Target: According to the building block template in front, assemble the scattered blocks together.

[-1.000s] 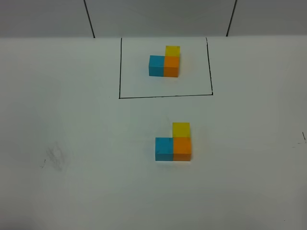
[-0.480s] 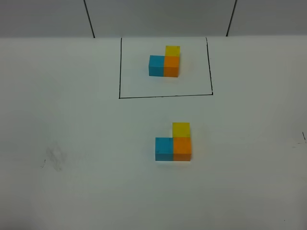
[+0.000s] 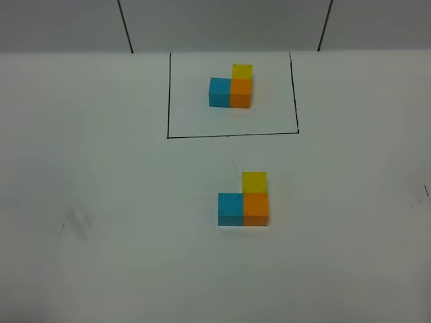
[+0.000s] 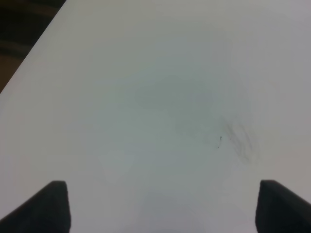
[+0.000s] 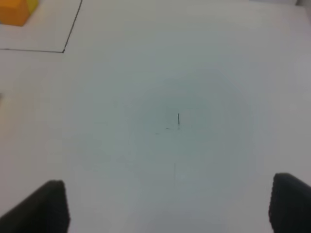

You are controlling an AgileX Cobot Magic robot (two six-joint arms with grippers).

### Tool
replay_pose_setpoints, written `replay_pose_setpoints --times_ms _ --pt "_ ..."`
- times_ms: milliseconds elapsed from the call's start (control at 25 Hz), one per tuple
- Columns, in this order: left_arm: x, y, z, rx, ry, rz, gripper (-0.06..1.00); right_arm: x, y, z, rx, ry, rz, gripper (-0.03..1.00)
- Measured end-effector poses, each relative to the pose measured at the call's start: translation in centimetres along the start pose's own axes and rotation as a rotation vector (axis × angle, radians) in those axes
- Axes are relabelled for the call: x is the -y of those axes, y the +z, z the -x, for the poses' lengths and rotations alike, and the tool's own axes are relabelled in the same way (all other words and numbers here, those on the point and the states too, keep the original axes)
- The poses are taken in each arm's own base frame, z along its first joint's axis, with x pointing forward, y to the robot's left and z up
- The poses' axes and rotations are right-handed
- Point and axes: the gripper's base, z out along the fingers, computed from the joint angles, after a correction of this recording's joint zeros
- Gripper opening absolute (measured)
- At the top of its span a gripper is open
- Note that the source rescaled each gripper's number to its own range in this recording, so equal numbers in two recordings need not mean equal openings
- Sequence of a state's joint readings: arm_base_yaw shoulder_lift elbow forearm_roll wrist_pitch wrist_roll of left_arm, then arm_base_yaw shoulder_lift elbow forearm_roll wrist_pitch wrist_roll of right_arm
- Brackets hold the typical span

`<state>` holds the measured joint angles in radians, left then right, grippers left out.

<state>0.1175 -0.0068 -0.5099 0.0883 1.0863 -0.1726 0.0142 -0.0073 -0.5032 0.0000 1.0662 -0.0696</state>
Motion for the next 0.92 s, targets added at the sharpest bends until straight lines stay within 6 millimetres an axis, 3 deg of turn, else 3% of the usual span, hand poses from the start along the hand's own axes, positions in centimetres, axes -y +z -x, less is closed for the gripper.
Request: replay_pose_setpoints --times_ms 920 --pt "0.0 0.0 0.0 0.0 0.001 0.0 0.74 0.0 0.0 -0.01 -0.001 0.0 0.0 0.2"
